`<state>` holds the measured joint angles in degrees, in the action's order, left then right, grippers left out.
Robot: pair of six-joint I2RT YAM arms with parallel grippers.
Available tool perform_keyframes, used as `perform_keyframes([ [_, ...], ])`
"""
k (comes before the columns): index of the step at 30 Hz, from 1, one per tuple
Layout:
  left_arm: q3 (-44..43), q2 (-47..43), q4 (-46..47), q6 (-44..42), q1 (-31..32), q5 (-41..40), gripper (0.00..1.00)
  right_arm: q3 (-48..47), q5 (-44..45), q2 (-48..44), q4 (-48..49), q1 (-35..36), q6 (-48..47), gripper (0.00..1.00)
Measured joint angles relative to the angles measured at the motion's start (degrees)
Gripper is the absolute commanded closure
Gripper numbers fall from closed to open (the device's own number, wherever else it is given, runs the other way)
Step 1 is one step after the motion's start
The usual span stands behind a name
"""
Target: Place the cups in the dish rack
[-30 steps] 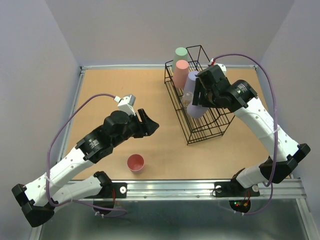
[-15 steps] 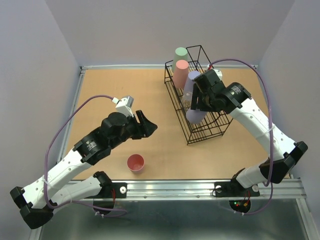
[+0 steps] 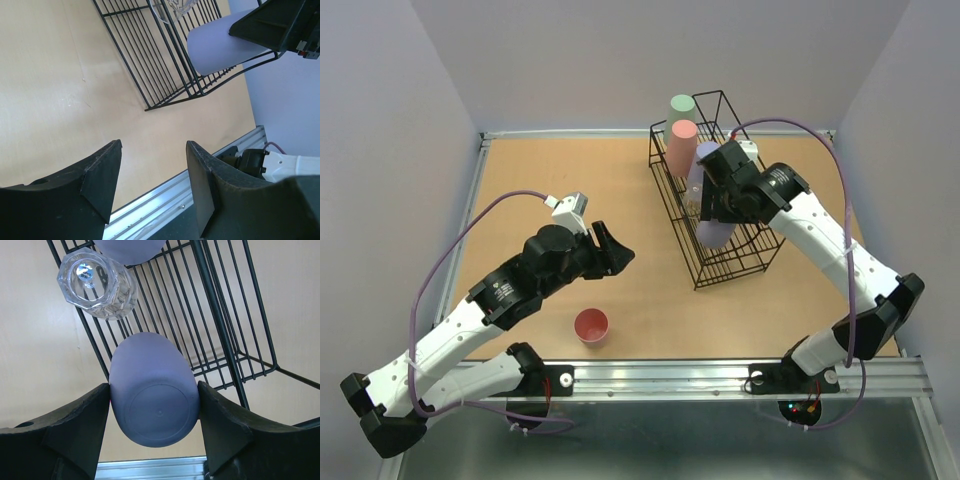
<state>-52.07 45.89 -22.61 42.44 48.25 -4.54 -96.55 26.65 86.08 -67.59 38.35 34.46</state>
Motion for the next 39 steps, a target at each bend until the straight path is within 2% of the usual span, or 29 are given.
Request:
perform_keyframes([
  [16, 0.4, 0.0, 0.0, 0.0, -0.4, 0.0, 0.36, 2.1, 0.7, 1.3, 0.2, 1.5, -0.2, 0.99],
  [17, 0.5, 0.0, 0.0, 0.0, -0.4, 0.0, 0.35, 2.2, 0.8, 1.2, 0.3, 1.7, -0.2, 0.88],
  [19, 0.8, 0.0, -0.2, 0.0, -0.4, 0.0, 0.36, 2.3, 1.0, 1.2, 0.3, 1.8, -0.2, 0.8],
  [20, 0.9, 0.0, -0.2, 0.0, -0.4, 0.0, 0.36, 2.3, 1.1, 1.2, 0.4, 1.9, -0.2, 0.67],
  [22, 0.9, 0.0, -0.4, 0.0, -0.4, 0.0, 0.36, 2.4, 1.2, 1.2, 0.6, 1.9, -0.2, 0.55],
  [23, 0.9, 0.0, -0.4, 0.1, -0.4, 0.0, 0.36, 2.6, 1.2, 1.0, 0.6, 1.9, -0.2, 0.44],
  [25, 0.9, 0.0, -0.4, 0.1, -0.4, 0.0, 0.36, 2.6, 1.2, 0.9, 0.6, 1.9, -0.2, 0.36],
  [26, 0.9, 0.0, -0.4, 0.2, -0.4, 0.0, 0.36, 2.6, 1.2, 0.9, 0.6, 1.9, -0.2, 0.27],
  [33, 0.9, 0.0, -0.5, 0.7, -0.4, 0.0, 0.36, 2.6, 0.3, 0.9, 0.5, 2.3, -0.2, 0.11],
  [39, 0.9, 0.0, -0.7, 1.3, -0.4, 0.0, 0.36, 2.6, -0.3, 0.9, 0.5, 2.3, -0.2, 0.05],
])
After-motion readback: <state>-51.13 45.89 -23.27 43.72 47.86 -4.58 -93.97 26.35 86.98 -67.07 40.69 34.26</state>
